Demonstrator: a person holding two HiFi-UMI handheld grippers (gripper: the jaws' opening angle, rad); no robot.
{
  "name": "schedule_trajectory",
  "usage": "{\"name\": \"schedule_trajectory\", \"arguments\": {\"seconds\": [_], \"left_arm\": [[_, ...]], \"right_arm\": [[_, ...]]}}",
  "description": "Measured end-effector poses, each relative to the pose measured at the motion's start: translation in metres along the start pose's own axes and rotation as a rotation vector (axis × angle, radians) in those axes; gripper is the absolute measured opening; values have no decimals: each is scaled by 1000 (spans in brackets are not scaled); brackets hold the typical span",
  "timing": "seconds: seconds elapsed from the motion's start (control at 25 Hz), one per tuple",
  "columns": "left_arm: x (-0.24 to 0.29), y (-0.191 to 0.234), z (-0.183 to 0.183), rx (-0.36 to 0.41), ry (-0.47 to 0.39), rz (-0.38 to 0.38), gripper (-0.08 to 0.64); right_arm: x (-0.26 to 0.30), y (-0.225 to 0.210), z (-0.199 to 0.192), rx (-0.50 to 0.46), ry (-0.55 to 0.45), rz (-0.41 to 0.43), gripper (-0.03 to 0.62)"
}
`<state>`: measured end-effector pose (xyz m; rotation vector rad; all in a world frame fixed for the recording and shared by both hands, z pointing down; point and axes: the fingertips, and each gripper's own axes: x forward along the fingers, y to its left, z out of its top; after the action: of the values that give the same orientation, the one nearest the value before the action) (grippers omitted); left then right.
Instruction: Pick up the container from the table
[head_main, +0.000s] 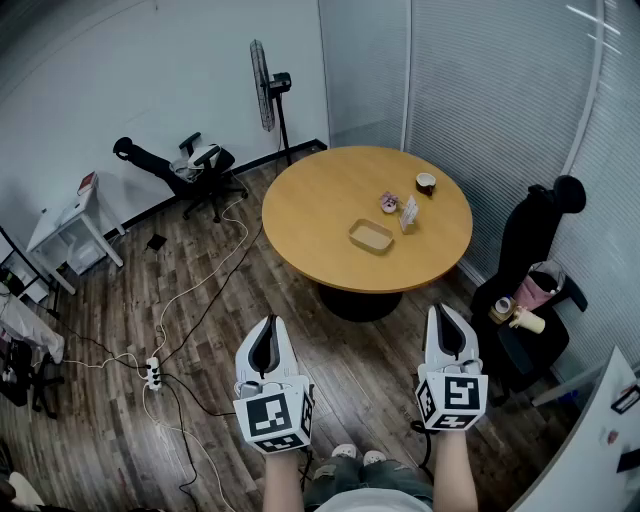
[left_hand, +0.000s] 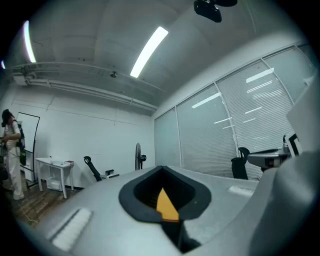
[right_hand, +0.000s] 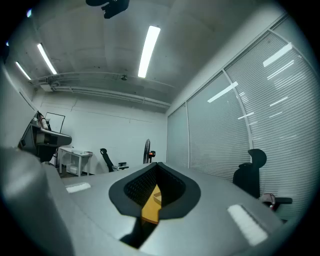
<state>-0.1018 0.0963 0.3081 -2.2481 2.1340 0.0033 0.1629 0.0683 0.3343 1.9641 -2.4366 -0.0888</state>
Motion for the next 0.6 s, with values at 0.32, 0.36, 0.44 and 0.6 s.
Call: {"name": "schedule_trajectory", "arguments": {"seconds": [0.32, 0.36, 0.44, 0.6], "left_arm": [[6, 2, -3, -4, 2, -1, 0], [7, 2, -3, -4, 2, -1, 0], [9, 3, -3, -3, 2, -3, 0], [17, 7, -5, -1, 0, -9, 0]], "right_arm": [[6, 0, -3, 1, 2, 1, 28], [7, -1, -4, 1, 4, 0, 28], [9, 0, -5, -1, 10, 0, 28], [18, 5, -7, -3, 12, 5, 28]]}}
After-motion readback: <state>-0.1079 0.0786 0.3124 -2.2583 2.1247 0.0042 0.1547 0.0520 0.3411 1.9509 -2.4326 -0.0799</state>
